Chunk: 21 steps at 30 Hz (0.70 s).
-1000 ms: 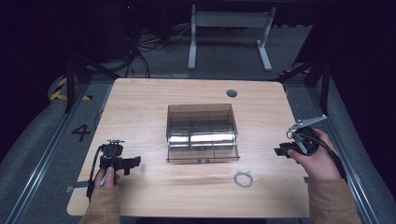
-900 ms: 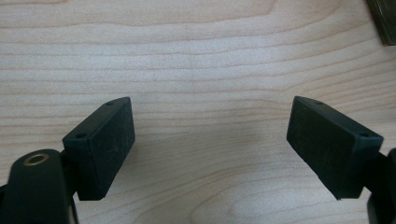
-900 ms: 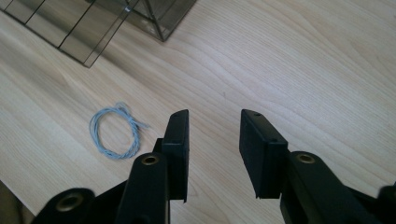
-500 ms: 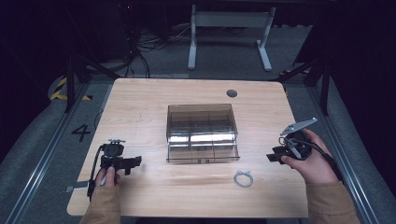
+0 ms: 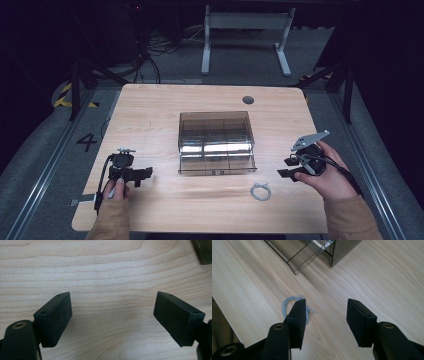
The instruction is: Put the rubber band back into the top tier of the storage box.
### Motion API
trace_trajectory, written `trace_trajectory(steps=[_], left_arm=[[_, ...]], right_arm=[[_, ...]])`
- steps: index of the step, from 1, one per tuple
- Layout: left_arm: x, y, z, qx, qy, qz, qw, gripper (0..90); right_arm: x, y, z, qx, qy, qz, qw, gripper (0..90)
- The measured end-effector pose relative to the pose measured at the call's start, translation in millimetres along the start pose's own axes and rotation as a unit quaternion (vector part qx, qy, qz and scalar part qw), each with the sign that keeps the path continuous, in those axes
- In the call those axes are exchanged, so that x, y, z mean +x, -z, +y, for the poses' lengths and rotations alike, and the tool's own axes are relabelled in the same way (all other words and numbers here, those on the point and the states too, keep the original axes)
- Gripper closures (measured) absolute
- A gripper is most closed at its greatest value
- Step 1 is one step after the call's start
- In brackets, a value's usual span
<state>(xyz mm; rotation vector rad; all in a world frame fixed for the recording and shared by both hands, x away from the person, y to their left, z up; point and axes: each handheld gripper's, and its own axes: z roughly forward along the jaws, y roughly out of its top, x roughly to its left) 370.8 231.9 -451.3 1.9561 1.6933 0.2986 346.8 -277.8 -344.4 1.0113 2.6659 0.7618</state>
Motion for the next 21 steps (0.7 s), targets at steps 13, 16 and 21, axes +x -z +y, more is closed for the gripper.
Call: trace_trajectory(steps=[13,16,21], left_arm=[[0.1,0.1,0.0,0.000,0.001,0.000,1.0000,16.0],[0.4,0.4,0.0,0.000,0.000,-0.001,1.0000,15.9],[0.4,0.3,0.0,0.001,0.000,-0.002,1.0000,15.9]], right_arm=[[8.7,-8.0,5.0,-0.018,0.026,0.032,0.9990,50.6],[8.9,-10.8,5.6,-0.022,0.021,0.044,0.9986,51.1],[6.3,-20.1,4.6,-0.013,0.015,0.051,0.9985,51.5]])
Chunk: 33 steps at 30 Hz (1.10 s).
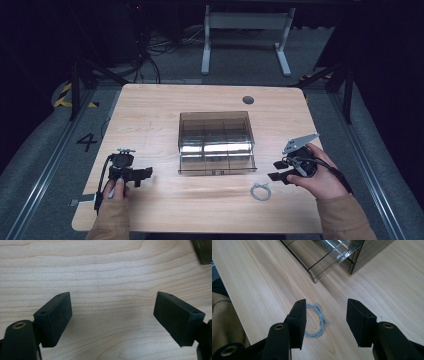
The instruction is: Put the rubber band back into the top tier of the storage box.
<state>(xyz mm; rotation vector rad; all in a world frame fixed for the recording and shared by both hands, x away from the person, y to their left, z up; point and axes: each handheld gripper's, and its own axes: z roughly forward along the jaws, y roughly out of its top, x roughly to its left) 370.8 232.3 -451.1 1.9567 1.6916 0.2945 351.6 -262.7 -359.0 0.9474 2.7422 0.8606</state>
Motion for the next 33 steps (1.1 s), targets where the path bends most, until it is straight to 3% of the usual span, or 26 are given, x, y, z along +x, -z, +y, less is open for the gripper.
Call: trace_trajectory(steps=[12,27,33], left_arm=[[0.1,0.0,0.0,-0.001,0.000,0.000,1.0000,15.9],[0.0,-0.3,0.2,-0.001,0.002,0.000,1.0000,16.0],[0.0,-0.4,0.3,-0.001,0.002,0.000,1.0000,16.0]], right_arm=[[-4.6,-25.3,-2.7,0.029,-0.009,0.012,0.9995,53.5],[-2.7,-58.8,-5.3,0.084,0.019,0.032,0.9958,68.0],[-3.4,-68.8,-6.7,0.096,0.031,0.035,0.9943,69.4]])
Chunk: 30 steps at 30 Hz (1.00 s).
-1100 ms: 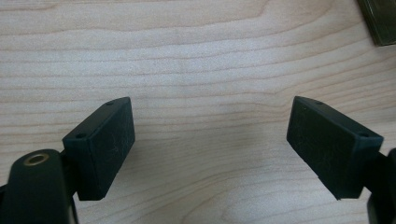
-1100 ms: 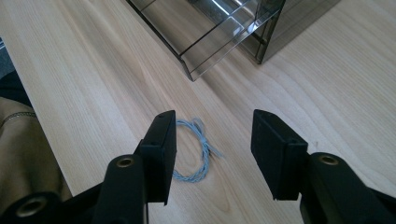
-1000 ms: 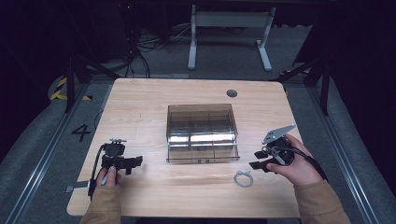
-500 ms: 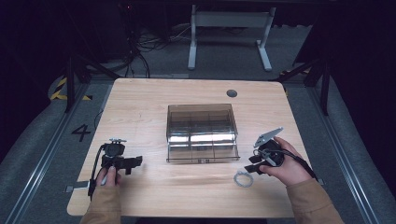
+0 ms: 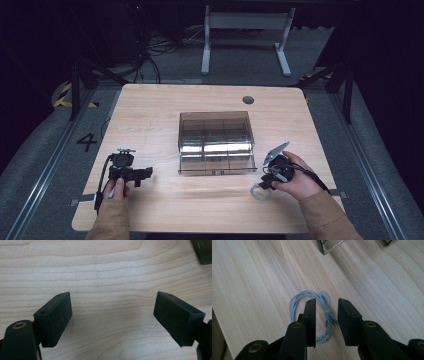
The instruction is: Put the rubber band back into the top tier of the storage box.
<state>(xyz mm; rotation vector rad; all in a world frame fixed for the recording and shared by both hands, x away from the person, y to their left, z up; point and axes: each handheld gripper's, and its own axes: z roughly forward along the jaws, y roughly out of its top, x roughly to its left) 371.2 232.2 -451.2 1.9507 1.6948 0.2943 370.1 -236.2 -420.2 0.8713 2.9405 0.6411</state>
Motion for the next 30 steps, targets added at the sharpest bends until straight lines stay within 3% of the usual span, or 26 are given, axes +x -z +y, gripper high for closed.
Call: trace_trajectory(steps=[9,21,30], left_arm=[[0.2,-0.3,0.2,0.001,0.000,-0.002,1.0000,16.0],[0.3,-0.3,0.2,0.001,0.000,-0.002,1.0000,16.0],[0.5,-0.3,0.5,0.003,0.001,-0.002,1.0000,16.0]], right_arm=[[-1.3,-8.3,-0.2,0.005,0.012,-0.002,0.9999,71.6],[3.1,-14.8,2.3,0.024,0.037,-0.023,0.9987,82.2],[4.2,-14.8,2.7,0.026,0.032,-0.030,0.9987,85.5]])
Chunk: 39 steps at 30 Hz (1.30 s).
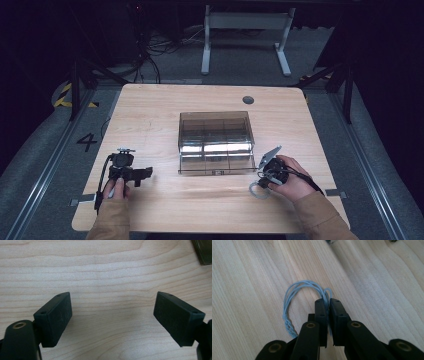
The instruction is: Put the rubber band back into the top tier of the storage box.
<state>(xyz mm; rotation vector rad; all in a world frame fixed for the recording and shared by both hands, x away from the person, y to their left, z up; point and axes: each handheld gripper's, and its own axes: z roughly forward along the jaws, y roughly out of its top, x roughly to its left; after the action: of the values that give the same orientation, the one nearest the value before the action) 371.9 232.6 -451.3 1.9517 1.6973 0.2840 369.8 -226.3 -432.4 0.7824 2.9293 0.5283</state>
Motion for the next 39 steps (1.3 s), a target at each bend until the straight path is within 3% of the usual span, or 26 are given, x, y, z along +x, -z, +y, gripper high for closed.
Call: trace_trajectory(steps=[21,39], left_arm=[[0.3,0.2,0.1,0.000,-0.001,-0.001,1.0000,15.9],[0.5,1.0,0.1,-0.001,-0.002,0.001,1.0000,16.0]], right_arm=[[-1.0,1.5,-0.3,-0.006,-0.012,0.005,0.9999,85.6],[3.4,32.5,1.4,-0.047,-0.040,0.013,0.9980,85.7]])
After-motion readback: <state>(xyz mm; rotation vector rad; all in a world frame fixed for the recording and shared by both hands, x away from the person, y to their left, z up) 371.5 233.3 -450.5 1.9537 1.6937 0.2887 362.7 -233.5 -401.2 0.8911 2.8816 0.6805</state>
